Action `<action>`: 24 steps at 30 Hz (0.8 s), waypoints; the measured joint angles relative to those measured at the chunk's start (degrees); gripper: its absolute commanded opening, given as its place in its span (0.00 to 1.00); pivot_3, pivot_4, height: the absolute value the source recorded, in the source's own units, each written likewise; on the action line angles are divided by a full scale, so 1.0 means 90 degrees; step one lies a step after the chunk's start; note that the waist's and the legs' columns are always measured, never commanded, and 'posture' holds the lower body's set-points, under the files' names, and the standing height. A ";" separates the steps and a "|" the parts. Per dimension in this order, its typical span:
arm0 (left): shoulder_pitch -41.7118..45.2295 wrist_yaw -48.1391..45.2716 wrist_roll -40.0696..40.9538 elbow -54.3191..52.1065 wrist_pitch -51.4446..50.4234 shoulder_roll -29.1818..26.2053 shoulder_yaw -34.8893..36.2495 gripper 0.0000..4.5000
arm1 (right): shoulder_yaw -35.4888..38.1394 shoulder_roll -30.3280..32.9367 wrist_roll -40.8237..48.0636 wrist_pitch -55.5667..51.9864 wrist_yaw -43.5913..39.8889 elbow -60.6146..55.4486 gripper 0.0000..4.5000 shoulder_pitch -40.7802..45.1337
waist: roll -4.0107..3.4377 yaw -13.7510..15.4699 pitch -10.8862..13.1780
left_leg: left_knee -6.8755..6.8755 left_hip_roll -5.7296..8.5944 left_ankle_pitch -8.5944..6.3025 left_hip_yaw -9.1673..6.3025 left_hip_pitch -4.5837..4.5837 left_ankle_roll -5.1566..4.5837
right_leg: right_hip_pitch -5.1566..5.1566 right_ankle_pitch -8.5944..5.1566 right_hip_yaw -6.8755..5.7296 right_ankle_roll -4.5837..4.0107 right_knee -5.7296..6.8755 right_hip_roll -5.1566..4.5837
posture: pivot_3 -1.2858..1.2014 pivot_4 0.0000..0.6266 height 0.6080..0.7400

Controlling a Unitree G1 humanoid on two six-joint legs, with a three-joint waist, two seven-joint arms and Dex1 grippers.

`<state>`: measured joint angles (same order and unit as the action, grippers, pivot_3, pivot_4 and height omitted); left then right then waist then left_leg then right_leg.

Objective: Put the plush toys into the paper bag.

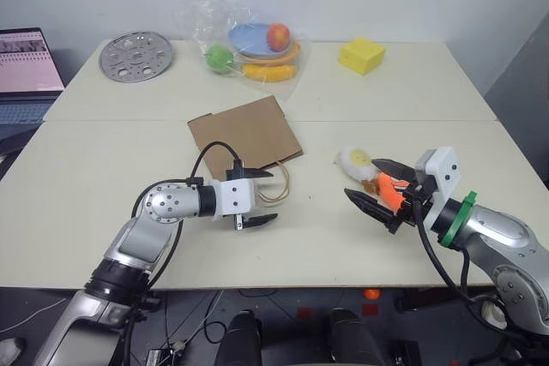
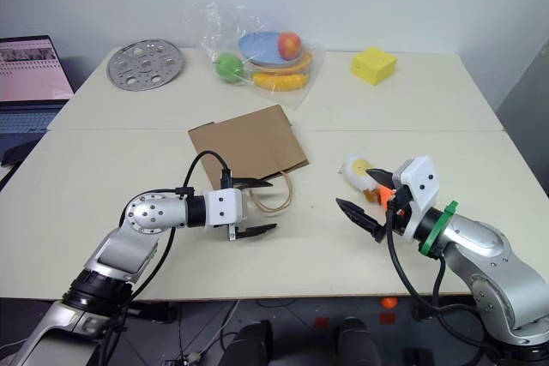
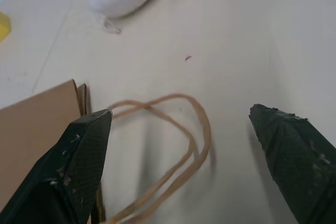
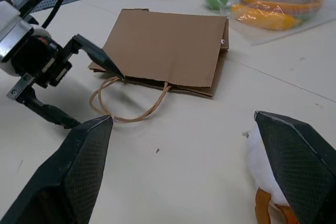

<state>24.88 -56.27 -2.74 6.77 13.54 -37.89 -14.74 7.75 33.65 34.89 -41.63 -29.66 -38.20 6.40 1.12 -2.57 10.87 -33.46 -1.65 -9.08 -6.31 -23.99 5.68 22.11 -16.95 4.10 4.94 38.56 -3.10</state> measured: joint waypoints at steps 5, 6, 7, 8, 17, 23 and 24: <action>0.0085 -0.0137 -0.0005 0.0414 0.0490 0.0185 -0.0086 0.74 | 0.0015 -0.0093 0.0027 -0.0056 0.0274 -0.0126 1.00 -0.0135 | 0.0000 0.0027 0.0000 | 0.0001 0.0000 -0.0001 -0.0003 -0.0001 -0.0001 | 0.0001 0.0005 -0.0002 -0.0008 0.0002 0.0000 | 0.52 0.24 1.00; 0.0089 -0.0147 0.0002 0.0452 0.0582 0.0212 -0.0086 0.67 | 0.0016 -0.0093 0.0028 -0.0058 0.0291 -0.0126 1.00 -0.0151 | 0.0000 0.0026 0.0000 | 0.0001 0.0000 -0.0001 -0.0003 0.0000 -0.0001 | 0.0001 0.0005 -0.0002 -0.0007 0.0004 0.0000 | 0.52 0.24 1.00; 0.0089 -0.0152 0.0003 0.0471 0.0652 0.0228 -0.0086 0.60 | 0.0018 -0.0092 0.0028 -0.0058 0.0299 -0.0127 1.00 -0.0159 | 0.0000 0.0024 0.0000 | 0.0001 0.0000 -0.0001 -0.0003 0.0001 -0.0001 | 0.0001 0.0005 -0.0002 -0.0007 0.0005 0.0000 | 0.52 0.24 1.00; 0.0089 -0.0156 0.0007 0.0478 0.0691 0.0249 -0.0086 0.52 | 0.0019 -0.0091 0.0025 -0.0058 0.0305 -0.0127 1.00 -0.0170 | 0.0000 0.0024 0.0000 | 0.0000 0.0000 -0.0001 -0.0003 0.0001 -0.0001 | 0.0001 0.0004 -0.0002 -0.0007 0.0007 0.0000 | 0.52 0.24 1.00; 0.0094 -0.0183 0.0041 0.0608 0.0627 0.0350 -0.0086 0.01 | 0.0304 -0.0166 0.0217 -0.0150 0.0537 0.0024 1.00 -0.0129 | 0.0000 0.0025 0.0000 | -0.0014 0.0000 -0.0001 -0.0003 0.0000 -0.0001 | -0.0001 0.0003 -0.0001 -0.0004 0.0014 0.0000 | 0.52 0.24 1.00; 0.0197 -0.0175 0.0176 0.0664 0.0369 0.0451 -0.0046 0.01 | 0.0241 -0.0066 0.0173 -0.0142 0.0520 0.0025 1.00 -0.0121 | 0.0000 0.0026 0.0000 | -0.0018 0.0000 -0.0001 -0.0003 -0.0001 -0.0001 | -0.0002 0.0003 -0.0001 -0.0004 0.0014 0.0001 | 0.52 0.24 1.00; 0.0228 -0.0181 0.0357 0.0609 0.0138 0.0524 0.0016 0.01 | 0.0238 -0.0043 0.0135 -0.0135 0.0517 0.0026 1.00 -0.0120 | 0.0000 0.0024 0.0000 | -0.0020 0.0000 -0.0001 -0.0004 -0.0001 -0.0001 | -0.0002 0.0002 -0.0001 -0.0002 0.0014 0.0001 | 0.52 0.24 1.00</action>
<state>26.93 -57.90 0.47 12.24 14.77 -33.17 -14.59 9.90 33.27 36.11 -42.84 -25.01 -37.97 5.32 1.12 -2.36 10.87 -33.63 -1.65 -9.09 -6.34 -24.00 5.67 22.09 -16.94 4.09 4.92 38.69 -3.09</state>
